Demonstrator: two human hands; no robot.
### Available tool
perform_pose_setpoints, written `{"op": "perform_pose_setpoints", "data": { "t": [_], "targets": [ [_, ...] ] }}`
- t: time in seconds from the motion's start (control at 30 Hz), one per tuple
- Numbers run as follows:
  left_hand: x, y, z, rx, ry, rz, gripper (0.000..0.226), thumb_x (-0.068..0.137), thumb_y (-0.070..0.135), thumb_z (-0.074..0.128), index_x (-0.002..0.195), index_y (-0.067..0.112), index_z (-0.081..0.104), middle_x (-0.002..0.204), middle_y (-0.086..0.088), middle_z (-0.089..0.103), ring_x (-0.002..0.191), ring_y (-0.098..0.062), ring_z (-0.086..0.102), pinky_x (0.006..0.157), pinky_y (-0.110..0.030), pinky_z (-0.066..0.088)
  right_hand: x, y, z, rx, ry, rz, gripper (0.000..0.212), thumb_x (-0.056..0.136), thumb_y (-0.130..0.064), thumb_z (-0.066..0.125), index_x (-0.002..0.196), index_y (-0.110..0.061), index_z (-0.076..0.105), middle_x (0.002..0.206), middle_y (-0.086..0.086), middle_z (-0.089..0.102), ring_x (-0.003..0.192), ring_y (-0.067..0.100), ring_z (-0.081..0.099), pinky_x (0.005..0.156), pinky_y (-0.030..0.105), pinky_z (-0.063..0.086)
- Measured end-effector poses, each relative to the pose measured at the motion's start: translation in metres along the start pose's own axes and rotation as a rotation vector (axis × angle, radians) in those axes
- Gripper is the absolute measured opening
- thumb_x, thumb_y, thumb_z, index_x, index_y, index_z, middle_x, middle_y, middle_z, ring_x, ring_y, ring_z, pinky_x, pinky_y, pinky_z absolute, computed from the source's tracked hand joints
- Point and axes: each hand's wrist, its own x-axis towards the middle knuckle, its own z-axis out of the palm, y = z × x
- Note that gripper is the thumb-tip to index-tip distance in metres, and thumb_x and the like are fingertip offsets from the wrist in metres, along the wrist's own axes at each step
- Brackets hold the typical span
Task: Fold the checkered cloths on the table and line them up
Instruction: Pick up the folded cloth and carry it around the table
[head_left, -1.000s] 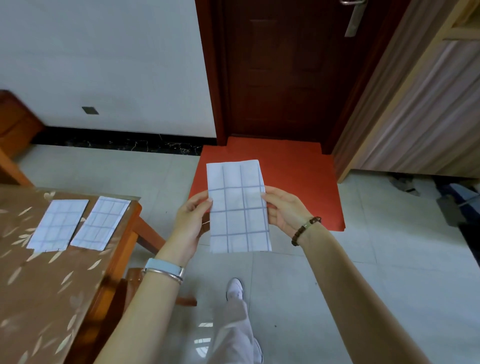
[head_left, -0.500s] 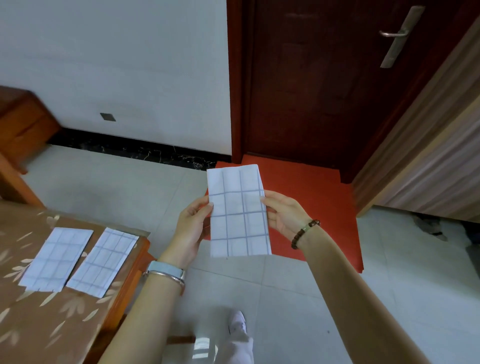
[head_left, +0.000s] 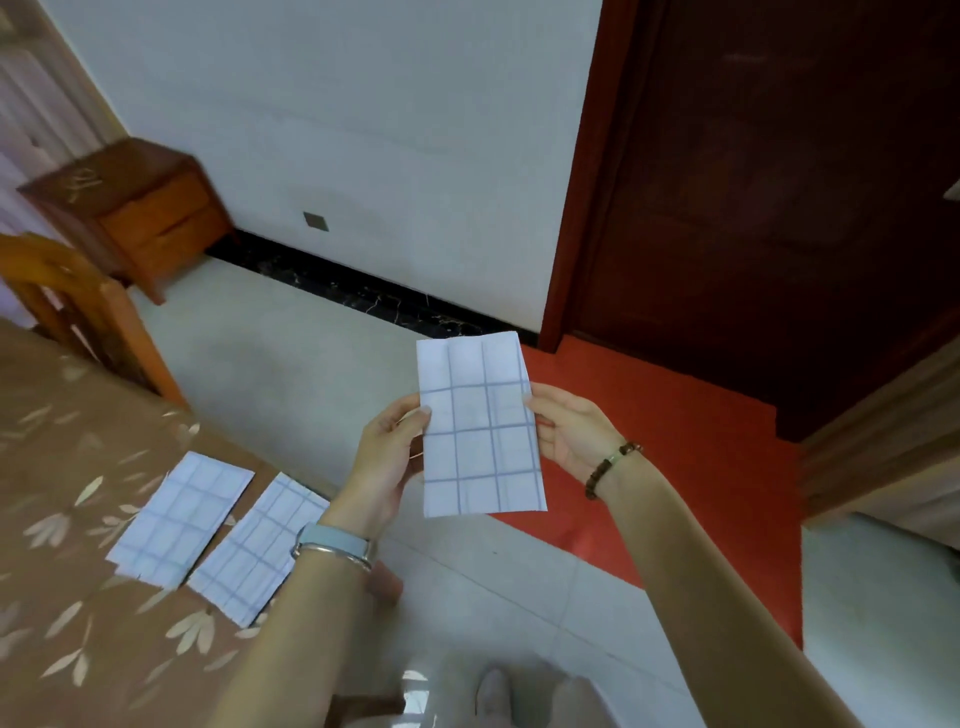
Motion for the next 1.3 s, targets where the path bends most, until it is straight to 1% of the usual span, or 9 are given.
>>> {"op": "perform_pose_setpoints", "data": {
  "t": [0.13, 0.27, 0.33, 0.57, 0.7, 0.87, 1.03, 1.23, 1.3],
  "targets": [
    [0.015, 0.007, -0.015, -0.038, 0.094, -0.008, 0.019, 0.099, 0.012, 0.05, 0.106, 0.014, 0.068, 0.09, -0.001, 0.073, 0.075, -0.015, 0.068, 0.063, -0.023, 0.053, 0.034, -0.007, 0.019, -0.022, -0.064, 0.042, 0.03, 0.095, -0.007, 0.056, 0.124, -0.004, 0.06, 0.105, 0.01, 0.071, 0.087, 0.017, 0.07, 0.07, 0.026, 0.057],
    [0.036, 0.013, -0.026, -0.068, 0.171, -0.008, 0.019, 0.1, 0.013, 0.051, 0.101, 0.018, 0.069, 0.085, 0.002, 0.073, 0.076, -0.014, 0.067, 0.065, -0.025, 0.051, 0.07, -0.015, 0.033, -0.058, -0.133, 0.078, 0.022, 0.094, -0.008, 0.057, 0.115, -0.008, 0.064, 0.098, 0.008, 0.072, 0.081, 0.015, 0.071, 0.067, 0.025, 0.056],
    [0.047, 0.017, -0.029, -0.078, 0.205, 0.003, 0.02, 0.099, 0.013, 0.05, 0.105, 0.016, 0.069, 0.088, 0.0, 0.073, 0.077, -0.014, 0.067, 0.066, -0.026, 0.05, 0.088, -0.021, 0.039, -0.065, -0.167, 0.096, 0.021, 0.094, -0.007, 0.057, 0.113, -0.009, 0.065, 0.095, 0.007, 0.072, 0.078, 0.014, 0.071, 0.065, 0.026, 0.056],
    [0.102, 0.033, -0.03, -0.132, 0.327, 0.046, 0.023, 0.101, 0.018, 0.049, 0.115, 0.014, 0.067, 0.102, -0.006, 0.075, 0.089, -0.02, 0.07, 0.074, -0.031, 0.052, 0.167, -0.058, 0.06, -0.139, -0.314, 0.147, 0.021, 0.095, -0.007, 0.056, 0.114, -0.01, 0.065, 0.091, 0.004, 0.071, 0.076, 0.012, 0.07, 0.07, 0.027, 0.057],
    [0.132, 0.042, -0.026, -0.182, 0.46, 0.038, 0.022, 0.101, 0.019, 0.051, 0.112, 0.014, 0.069, 0.1, -0.007, 0.076, 0.094, -0.027, 0.07, 0.078, -0.037, 0.054, 0.208, -0.076, 0.07, -0.171, -0.411, 0.197, 0.026, 0.095, -0.007, 0.054, 0.12, -0.006, 0.062, 0.089, 0.004, 0.069, 0.072, 0.011, 0.068, 0.067, 0.026, 0.057],
    [0.156, 0.051, -0.02, -0.252, 0.551, 0.073, 0.02, 0.099, 0.014, 0.052, 0.109, 0.01, 0.069, 0.096, -0.01, 0.072, 0.089, -0.027, 0.064, 0.079, -0.037, 0.052, 0.25, -0.086, 0.08, -0.209, -0.477, 0.265, 0.018, 0.096, -0.005, 0.052, 0.106, -0.011, 0.065, 0.088, 0.006, 0.069, 0.071, 0.013, 0.068, 0.066, 0.026, 0.057],
    [0.168, 0.053, -0.02, -0.284, 0.623, 0.057, 0.02, 0.101, 0.015, 0.05, 0.105, 0.014, 0.069, 0.097, -0.009, 0.072, 0.092, -0.026, 0.066, 0.089, -0.044, 0.052, 0.278, -0.087, 0.092, -0.245, -0.539, 0.309, 0.018, 0.095, -0.005, 0.052, 0.107, -0.01, 0.065, 0.09, 0.006, 0.07, 0.072, 0.013, 0.069, 0.063, 0.024, 0.056],
    [0.182, 0.052, -0.036, -0.307, 0.688, 0.077, 0.023, 0.1, 0.015, 0.05, 0.114, 0.014, 0.069, 0.095, -0.004, 0.075, 0.087, -0.02, 0.068, 0.079, -0.035, 0.054, 0.307, -0.087, 0.116, -0.272, -0.592, 0.343, 0.017, 0.095, -0.006, 0.053, 0.105, -0.012, 0.065, 0.086, 0.004, 0.071, 0.071, 0.013, 0.069, 0.06, 0.024, 0.055],
    [0.189, 0.054, -0.044, -0.312, 0.696, 0.083, 0.023, 0.1, 0.016, 0.05, 0.114, 0.015, 0.069, 0.095, -0.005, 0.075, 0.087, -0.02, 0.068, 0.079, -0.035, 0.053, 0.317, -0.085, 0.125, -0.281, -0.604, 0.353, 0.016, 0.095, -0.007, 0.054, 0.103, -0.013, 0.066, 0.085, 0.003, 0.072, 0.072, 0.013, 0.07, 0.06, 0.024, 0.054]
  ]
}}
